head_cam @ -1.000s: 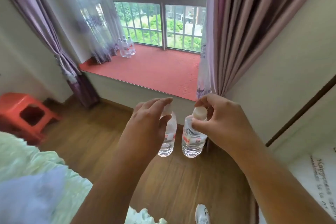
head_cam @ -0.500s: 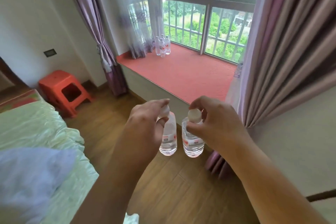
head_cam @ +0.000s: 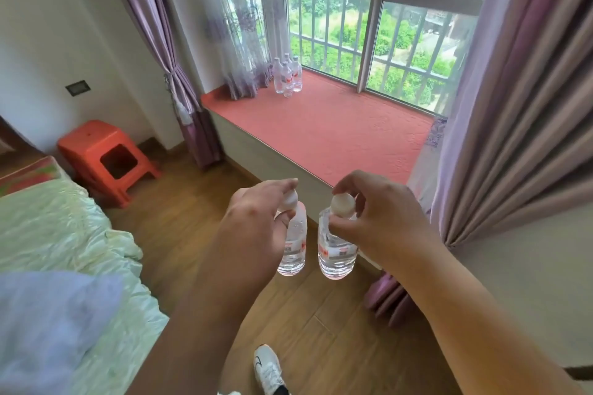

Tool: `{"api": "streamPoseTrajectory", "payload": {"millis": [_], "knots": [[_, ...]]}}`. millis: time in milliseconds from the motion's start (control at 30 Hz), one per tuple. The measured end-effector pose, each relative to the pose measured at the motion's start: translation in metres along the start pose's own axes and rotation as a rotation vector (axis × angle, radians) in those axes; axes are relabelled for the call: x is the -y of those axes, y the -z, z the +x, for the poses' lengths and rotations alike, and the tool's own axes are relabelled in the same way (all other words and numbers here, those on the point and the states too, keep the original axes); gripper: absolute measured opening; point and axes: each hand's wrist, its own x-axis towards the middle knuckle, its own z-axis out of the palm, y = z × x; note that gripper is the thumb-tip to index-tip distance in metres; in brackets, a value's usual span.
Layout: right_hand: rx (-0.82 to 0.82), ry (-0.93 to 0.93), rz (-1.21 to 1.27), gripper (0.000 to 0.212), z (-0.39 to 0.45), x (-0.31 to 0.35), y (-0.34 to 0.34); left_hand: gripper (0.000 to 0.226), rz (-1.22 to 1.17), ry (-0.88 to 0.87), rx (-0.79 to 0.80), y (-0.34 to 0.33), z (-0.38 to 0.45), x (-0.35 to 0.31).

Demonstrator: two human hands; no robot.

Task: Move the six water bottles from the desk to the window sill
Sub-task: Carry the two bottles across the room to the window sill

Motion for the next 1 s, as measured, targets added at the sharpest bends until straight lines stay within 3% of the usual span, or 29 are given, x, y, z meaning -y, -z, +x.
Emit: {"api": "streamPoseTrajectory", "payload": {"millis": [533, 1000], "knots": [[-0.006, -0.001, -0.086, 0.026, 0.163, 0.069, -0.089, 0.048, -0.112, -0.049, -0.022, 0.052, 0.138, 0.125], [0.142, 0.075, -0.019, 0.026, 0.27, 0.128, -0.189, 0.045, 0.047, 0.129, -0.15, 0.087, 0.186, 0.252]]}}
